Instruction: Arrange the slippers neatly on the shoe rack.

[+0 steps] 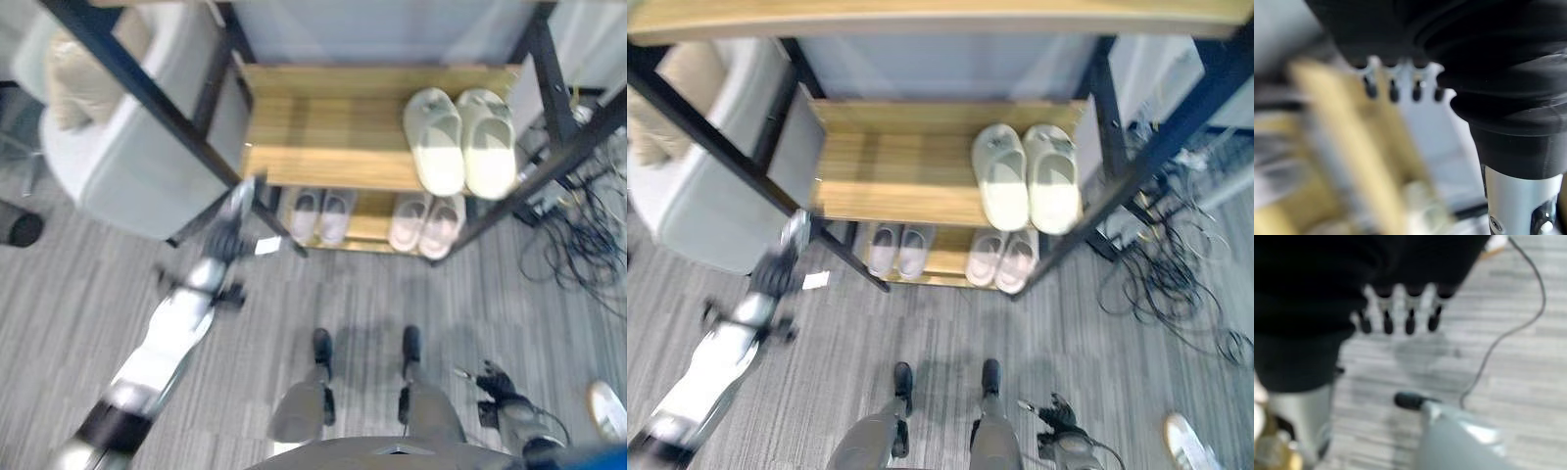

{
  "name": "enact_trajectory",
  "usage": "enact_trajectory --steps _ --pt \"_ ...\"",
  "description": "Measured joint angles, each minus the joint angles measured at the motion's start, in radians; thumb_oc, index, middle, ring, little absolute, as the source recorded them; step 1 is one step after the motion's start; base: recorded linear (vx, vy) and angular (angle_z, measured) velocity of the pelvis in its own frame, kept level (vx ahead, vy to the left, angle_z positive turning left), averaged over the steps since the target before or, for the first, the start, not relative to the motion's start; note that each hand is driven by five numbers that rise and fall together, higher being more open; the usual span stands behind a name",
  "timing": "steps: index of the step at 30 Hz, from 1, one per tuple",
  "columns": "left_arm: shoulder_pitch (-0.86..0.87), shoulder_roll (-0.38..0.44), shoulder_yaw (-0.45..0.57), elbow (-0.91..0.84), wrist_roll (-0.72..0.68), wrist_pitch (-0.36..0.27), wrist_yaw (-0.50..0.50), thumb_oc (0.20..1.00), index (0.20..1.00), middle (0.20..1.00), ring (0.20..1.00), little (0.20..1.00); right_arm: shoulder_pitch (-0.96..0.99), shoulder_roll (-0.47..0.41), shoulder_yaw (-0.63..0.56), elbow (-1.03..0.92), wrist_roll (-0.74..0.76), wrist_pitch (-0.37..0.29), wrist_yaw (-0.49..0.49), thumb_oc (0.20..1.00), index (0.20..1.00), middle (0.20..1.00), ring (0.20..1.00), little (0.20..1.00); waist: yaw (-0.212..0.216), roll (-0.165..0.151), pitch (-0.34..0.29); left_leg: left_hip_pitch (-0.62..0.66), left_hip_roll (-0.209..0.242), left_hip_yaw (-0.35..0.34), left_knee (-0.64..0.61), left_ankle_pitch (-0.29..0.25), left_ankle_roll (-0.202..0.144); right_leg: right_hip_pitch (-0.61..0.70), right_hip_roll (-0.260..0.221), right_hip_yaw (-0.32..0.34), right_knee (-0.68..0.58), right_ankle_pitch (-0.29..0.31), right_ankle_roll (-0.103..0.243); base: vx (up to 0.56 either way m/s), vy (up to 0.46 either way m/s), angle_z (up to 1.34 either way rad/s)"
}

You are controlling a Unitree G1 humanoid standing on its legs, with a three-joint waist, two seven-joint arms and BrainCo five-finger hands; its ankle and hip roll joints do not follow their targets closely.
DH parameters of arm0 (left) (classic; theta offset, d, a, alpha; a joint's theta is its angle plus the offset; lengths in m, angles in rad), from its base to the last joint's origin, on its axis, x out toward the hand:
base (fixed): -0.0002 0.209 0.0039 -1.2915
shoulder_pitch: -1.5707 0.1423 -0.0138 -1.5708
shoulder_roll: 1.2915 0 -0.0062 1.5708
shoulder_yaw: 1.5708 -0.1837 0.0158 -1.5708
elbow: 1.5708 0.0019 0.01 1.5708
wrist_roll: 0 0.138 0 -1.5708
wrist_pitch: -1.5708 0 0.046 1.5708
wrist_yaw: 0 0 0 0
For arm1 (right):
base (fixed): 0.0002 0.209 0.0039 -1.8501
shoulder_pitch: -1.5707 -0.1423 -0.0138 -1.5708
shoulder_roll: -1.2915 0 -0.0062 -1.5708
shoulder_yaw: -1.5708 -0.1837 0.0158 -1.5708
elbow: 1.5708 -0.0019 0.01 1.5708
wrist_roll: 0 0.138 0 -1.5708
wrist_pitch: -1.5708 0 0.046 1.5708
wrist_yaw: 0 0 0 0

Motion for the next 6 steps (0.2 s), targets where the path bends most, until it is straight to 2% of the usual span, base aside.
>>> enact_trajectory --steps 3,6 --pt "0.124 0.028 -0.012 0.009 -0.104 0.006 -0.097 1.000 1.000 1.000 1.000 1.000 -0.012 -0.003 0.001 -0.010 -0.016 -0.012 -0.001 1.000 1.000 1.000 1.000 1.000 0.004 -0.009 0.000 -0.002 -0.004 -0.001 0.000 0.000 0.000 -0.001 -0.005 0.000 0.002 0.001 0.002 0.03 -0.028 0.08" --pt "0.181 0.033 -0.037 0.144 -0.172 0.014 -0.175 1.000 1.000 1.000 1.000 1.000 -0.018 0.015 0.024 -0.001 -0.045 -0.012 0.001 1.000 1.000 1.000 1.000 1.000 -0.019 -0.029 -0.017 0.006 -0.001 -0.001 0.000 -0.002 0.003 0.013 -0.004 0.001 -0.001 0.004 0.006 0.02 -0.015 -0.02"
